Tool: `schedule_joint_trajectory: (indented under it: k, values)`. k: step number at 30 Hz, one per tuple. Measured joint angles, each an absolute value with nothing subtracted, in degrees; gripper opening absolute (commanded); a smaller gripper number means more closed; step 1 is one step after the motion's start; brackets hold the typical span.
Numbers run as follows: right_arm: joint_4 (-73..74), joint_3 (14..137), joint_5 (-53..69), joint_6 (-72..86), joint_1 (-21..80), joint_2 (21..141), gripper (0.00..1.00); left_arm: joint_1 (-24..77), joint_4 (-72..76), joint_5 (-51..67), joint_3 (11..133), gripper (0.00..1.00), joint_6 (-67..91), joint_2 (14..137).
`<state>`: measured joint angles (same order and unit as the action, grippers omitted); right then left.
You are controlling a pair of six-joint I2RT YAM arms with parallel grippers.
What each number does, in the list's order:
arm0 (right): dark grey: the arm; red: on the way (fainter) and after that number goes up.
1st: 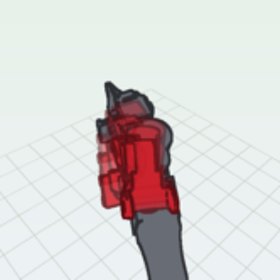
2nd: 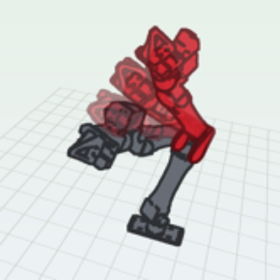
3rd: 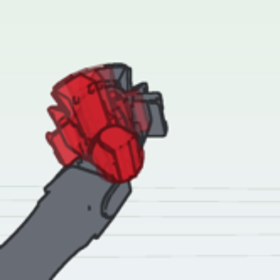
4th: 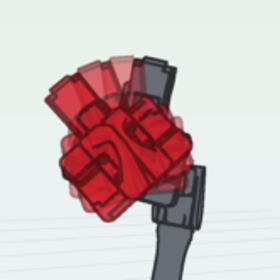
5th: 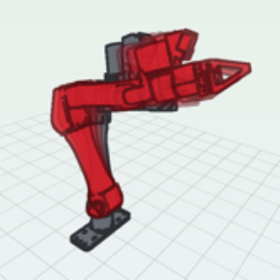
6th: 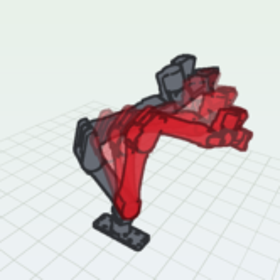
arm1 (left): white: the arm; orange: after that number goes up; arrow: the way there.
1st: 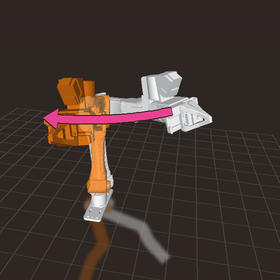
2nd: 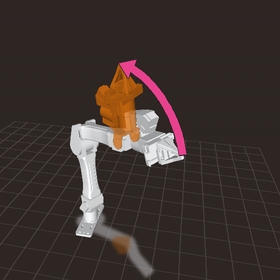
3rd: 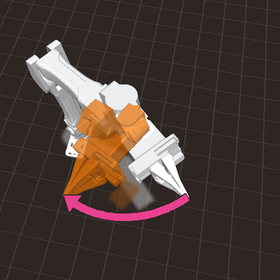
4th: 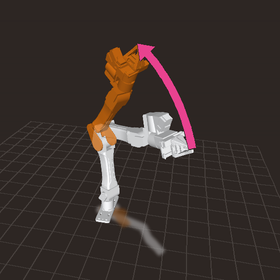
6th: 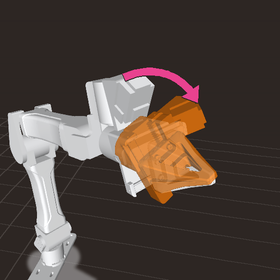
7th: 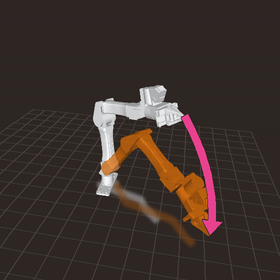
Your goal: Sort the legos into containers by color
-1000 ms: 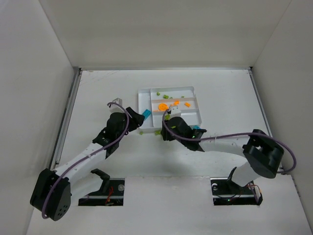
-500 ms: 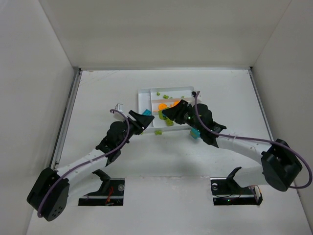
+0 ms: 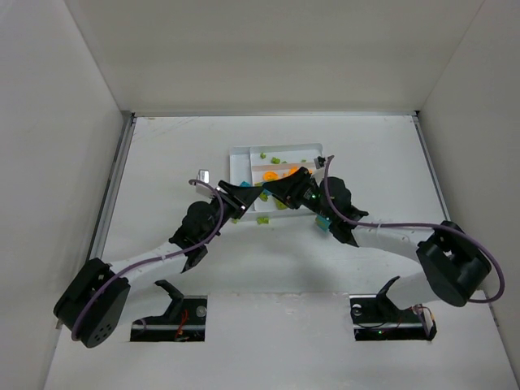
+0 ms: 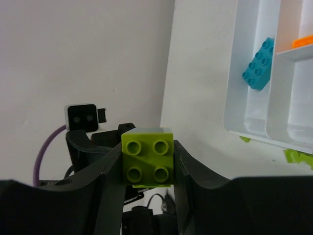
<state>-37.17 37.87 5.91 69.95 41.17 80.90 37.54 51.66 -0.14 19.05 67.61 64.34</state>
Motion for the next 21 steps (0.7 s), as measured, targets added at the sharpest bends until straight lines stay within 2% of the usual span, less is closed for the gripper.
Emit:
schedule_joint_trajectory:
  k: [7, 10, 13, 18, 21]
  values:
    - [-46.0, 35.8, 7.2, 77.3, 40.1, 83.9, 0.23, 37.6, 54.2, -2.3, 18.7, 0.21, 68.3, 64.2]
    - [-50.1, 35.2, 7.9, 80.0, 39.7, 85.7, 0.23, 37.6, 54.6, -3.2, 18.7, 0.2, 68.7, 64.1]
    - [-54.2, 34.9, 8.9, 82.8, 39.2, 87.7, 0.23, 37.5, 55.5, -3.6, 18.7, 0.27, 69.0, 64.1]
    - [-60.6, 34.9, 9.7, 87.5, 38.7, 91.8, 0.23, 37.7, 58.2, -4.4, 18.8, 0.45, 69.1, 65.1]
    - [-61.6, 34.8, 10.2, 89.1, 38.3, 93.1, 0.23, 37.6, 58.5, -4.4, 18.8, 0.47, 69.3, 65.6]
